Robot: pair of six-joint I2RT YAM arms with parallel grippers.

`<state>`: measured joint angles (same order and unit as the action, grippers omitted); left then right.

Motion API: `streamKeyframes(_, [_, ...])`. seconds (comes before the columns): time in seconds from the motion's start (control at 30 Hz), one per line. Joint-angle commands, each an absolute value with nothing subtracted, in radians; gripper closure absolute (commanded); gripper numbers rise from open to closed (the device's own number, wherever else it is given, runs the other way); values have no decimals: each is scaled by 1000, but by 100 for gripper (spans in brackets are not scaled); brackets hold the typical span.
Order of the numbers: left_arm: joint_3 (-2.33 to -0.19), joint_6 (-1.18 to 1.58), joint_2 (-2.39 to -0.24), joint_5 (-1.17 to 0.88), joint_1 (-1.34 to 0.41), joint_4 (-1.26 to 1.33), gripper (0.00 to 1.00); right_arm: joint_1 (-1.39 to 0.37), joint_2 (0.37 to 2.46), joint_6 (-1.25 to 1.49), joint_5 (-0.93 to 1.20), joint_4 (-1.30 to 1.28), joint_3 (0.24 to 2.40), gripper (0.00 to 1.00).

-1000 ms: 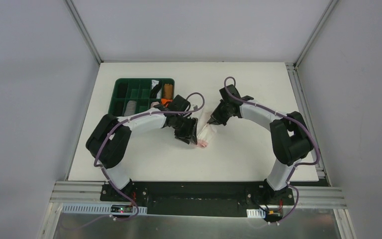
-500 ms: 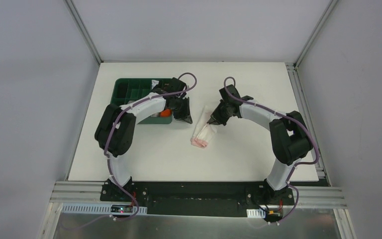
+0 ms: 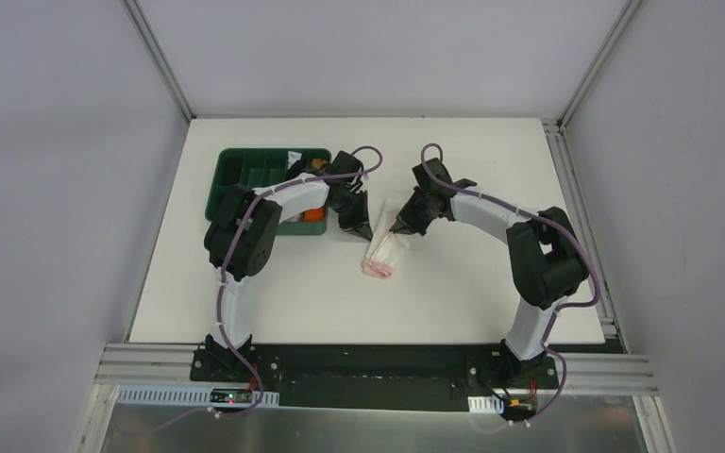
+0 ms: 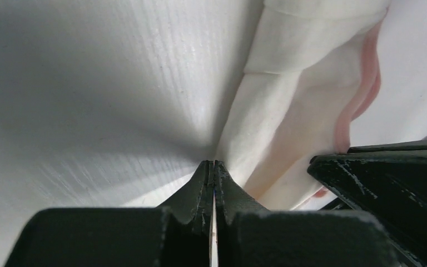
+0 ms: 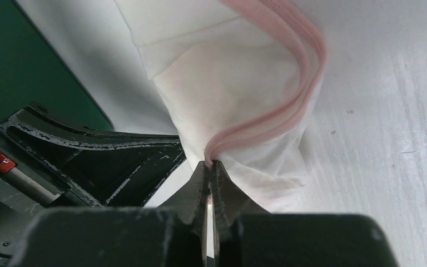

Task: Roll the underwear
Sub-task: Fold the underwear at the center of the board.

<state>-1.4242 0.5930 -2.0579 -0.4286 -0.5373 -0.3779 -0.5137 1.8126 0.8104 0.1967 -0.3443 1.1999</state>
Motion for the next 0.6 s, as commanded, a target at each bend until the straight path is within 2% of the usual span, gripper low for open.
streamKeyframes(0.0, [-1470, 615, -2059, -502, -548, -362, 100, -524, 1828, 809, 206, -339, 1253, 100])
streamKeyframes(0.57, [-1474, 616, -2086, -535, -546, -357, 100, -534, 1918, 783, 231, -344, 1336, 100])
